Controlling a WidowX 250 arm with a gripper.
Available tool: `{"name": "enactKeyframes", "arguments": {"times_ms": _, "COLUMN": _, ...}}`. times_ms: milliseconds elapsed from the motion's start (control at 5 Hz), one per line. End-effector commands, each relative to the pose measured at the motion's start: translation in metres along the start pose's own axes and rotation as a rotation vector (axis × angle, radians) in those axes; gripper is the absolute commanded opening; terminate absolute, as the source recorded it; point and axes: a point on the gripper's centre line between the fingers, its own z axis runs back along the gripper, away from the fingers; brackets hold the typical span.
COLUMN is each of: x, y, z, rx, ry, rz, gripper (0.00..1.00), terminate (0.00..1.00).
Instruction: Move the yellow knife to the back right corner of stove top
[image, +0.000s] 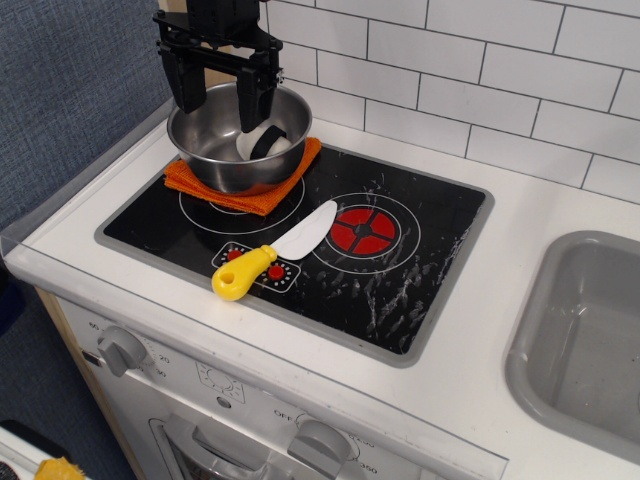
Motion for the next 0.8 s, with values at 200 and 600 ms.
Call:
{"name": "enactKeyframes", "arguments": {"times_ms": 200, "x": -0.027, "y": -0.009, "z": 0.005, "rx": -0.019, "ry": -0.025, "rz": -0.029, "gripper": 1.0, "terminate": 0.0}}
{"name": "enactKeyframes", "arguments": {"times_ms": 600, "x": -0.059, "y": -0.032, "z": -0.02, "rx": -0.023, "ry": 0.062, "rz": -0.158, "gripper": 1.0, "terminate": 0.0}}
